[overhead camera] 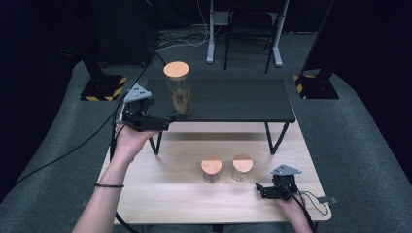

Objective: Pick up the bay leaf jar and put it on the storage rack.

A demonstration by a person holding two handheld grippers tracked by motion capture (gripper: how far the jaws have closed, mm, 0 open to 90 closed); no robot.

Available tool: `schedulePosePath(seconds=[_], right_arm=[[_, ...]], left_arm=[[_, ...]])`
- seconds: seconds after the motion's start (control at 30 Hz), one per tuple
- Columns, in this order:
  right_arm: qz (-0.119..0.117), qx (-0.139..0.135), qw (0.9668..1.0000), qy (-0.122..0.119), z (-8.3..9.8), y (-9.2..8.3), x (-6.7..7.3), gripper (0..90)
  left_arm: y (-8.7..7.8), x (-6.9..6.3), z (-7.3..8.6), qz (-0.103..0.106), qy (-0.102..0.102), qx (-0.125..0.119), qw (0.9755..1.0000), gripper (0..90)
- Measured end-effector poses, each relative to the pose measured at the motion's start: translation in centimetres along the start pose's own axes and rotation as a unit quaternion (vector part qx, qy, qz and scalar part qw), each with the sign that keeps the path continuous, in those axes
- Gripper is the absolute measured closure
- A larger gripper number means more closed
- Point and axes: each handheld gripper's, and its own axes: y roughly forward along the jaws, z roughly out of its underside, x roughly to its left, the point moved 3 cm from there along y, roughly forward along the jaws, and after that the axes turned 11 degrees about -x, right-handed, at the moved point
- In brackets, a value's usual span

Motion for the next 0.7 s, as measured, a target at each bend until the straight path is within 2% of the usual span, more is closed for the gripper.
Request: schedulePosePath(seconds=[0.13, 0.2, 0.33, 0.63, 0.7], right_arm=[[0.0, 0.0, 1.0, 0.0, 0.0, 0.0, 0.0, 5.7], [0.0, 0.0, 1.0, 0.0, 0.0, 0.0, 0.0, 5.6], [0.0, 0.001, 1.0, 0.001, 0.0, 0.0, 0.0, 5.7], [0.001, 0.001, 1.0, 0.001, 0.0, 0.0, 0.0, 5.6], [0.001, 0.001, 1.0, 0.001, 0.0, 0.0, 0.0, 5.6]], left_arm=[[-0.4, -0.5, 1.1, 0.001, -0.003, -0.004, 1.0, 2.3], [-0.8, -0.8, 1.6, -0.003, 0.005, -0.004, 1.0, 2.3], [-1.6, -1.2, 2.6, -0.002, 0.006, -0.009, 0.9999, 2.3], [-2.8, -1.3, 5.4, -0.004, -0.007, -0.011, 0.9999, 2.5], [-2.9, -1.5, 5.9, -0.005, -0.002, -0.007, 1.0, 2.5]])
